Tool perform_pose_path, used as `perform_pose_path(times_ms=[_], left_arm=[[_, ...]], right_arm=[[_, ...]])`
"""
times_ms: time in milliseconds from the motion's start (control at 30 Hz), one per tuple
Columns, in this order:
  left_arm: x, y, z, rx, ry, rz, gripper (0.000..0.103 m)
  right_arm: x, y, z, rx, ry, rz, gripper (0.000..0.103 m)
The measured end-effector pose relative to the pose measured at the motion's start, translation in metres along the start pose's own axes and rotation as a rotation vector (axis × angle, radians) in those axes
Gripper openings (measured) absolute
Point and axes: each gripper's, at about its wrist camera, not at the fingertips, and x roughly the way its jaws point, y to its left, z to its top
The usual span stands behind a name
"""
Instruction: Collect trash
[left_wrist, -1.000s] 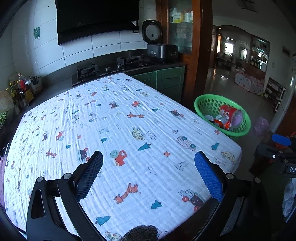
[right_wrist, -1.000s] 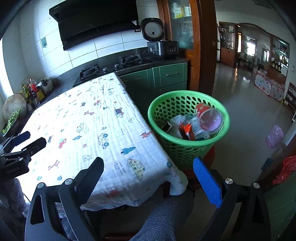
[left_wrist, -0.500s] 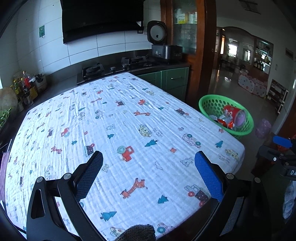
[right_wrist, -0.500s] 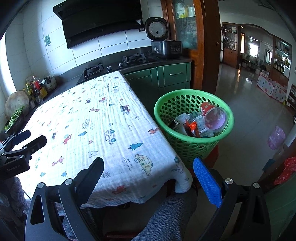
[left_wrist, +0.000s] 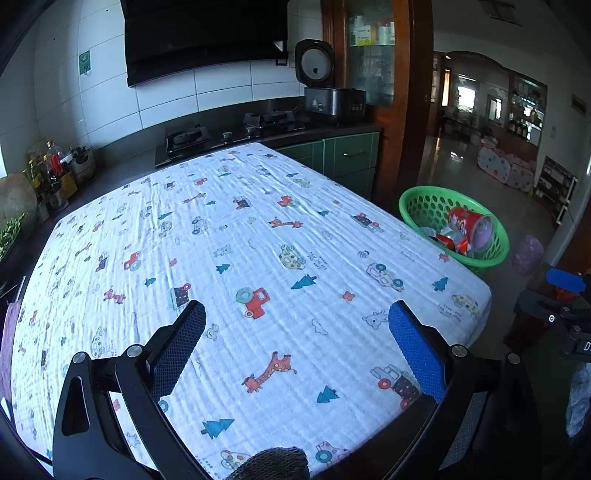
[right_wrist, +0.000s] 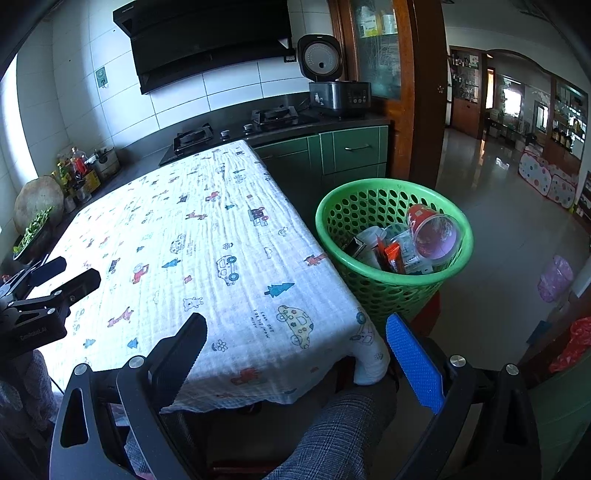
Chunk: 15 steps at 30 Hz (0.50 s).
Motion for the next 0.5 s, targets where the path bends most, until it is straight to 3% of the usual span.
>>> perform_pose_path(times_ms=[500], left_arm=[[-0.0014, -0.0040, -0.0006, 0.005, -0.019, 0.019, 0.098]], right_arm=[[0.0039, 0.0019, 0.0000, -0.010, -0.003, 0.018, 0.095]])
